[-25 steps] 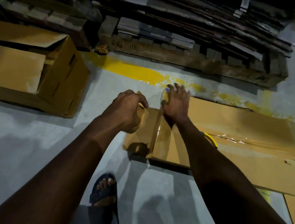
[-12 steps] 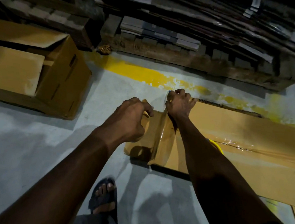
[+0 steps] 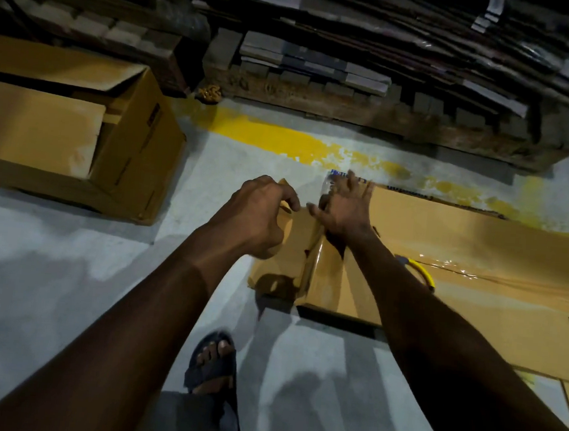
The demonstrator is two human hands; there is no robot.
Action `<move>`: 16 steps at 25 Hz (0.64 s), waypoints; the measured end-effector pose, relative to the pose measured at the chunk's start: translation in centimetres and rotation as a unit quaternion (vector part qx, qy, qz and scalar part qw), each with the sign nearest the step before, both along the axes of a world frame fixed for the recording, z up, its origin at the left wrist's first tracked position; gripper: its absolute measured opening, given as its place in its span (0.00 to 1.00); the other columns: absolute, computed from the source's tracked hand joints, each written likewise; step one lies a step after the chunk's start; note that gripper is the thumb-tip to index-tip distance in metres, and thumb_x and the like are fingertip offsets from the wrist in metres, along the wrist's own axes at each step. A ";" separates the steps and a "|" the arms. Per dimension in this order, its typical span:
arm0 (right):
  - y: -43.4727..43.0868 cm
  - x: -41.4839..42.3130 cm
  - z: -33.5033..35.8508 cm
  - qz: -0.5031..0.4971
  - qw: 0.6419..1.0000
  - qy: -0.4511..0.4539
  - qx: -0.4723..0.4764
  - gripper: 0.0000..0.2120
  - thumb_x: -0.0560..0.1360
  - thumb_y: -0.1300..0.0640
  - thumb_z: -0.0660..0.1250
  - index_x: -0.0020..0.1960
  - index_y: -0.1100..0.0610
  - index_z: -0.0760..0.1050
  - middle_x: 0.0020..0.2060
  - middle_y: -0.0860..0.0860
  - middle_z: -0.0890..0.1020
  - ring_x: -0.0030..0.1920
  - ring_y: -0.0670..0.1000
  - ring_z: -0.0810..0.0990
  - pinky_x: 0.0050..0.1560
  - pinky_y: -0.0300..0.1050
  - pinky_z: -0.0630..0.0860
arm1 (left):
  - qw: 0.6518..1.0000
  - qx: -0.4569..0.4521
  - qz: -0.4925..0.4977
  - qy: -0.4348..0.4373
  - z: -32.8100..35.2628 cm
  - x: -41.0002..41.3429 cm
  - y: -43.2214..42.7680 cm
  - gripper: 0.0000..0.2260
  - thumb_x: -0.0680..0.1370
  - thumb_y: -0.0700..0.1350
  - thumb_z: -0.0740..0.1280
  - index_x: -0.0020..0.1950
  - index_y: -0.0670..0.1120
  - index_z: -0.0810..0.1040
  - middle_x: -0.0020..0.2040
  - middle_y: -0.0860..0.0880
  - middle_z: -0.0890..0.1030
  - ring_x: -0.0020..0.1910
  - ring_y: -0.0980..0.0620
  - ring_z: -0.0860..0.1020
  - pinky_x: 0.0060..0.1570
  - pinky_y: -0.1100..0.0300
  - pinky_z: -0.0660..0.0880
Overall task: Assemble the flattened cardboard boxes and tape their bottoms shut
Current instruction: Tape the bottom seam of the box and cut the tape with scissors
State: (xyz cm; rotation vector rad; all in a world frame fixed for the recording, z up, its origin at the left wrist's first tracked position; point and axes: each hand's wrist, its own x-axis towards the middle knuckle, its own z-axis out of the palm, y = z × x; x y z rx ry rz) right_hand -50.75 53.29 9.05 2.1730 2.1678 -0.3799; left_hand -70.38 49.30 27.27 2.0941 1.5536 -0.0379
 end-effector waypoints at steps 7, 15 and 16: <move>-14.7 -0.9 -1.1 0.190 0.981 -0.034 -0.027 0.31 0.73 0.30 0.51 0.66 0.45 0.75 0.78 0.51 0.58 0.78 0.60 0.42 0.72 0.69 0.38 | 1.000 0.004 -0.016 -0.015 0.6 0.3 -0.7 0.24 0.70 0.32 0.67 0.61 0.53 0.78 0.64 0.45 0.74 0.65 0.45 0.71 0.55 0.57 0.71; -19.8 -1.7 -1.8 0.230 0.973 -0.021 0.015 0.17 0.75 0.39 0.66 0.60 0.44 0.78 0.75 0.53 0.65 0.78 0.62 0.51 0.74 0.68 0.49 | 0.999 -0.003 -0.001 -0.038 1.4 0.2 -1.4 0.23 0.70 0.32 0.67 0.61 0.51 0.78 0.65 0.46 0.74 0.65 0.45 0.70 0.53 0.58 0.70; -20.0 -2.1 -2.1 0.212 0.977 -0.022 0.024 0.17 0.75 0.41 0.66 0.62 0.44 0.78 0.73 0.53 0.67 0.78 0.62 0.53 0.73 0.68 0.49 | 0.999 -0.003 -0.001 -0.037 1.5 0.1 -1.5 0.23 0.71 0.32 0.67 0.62 0.51 0.78 0.65 0.46 0.73 0.65 0.45 0.69 0.52 0.58 0.70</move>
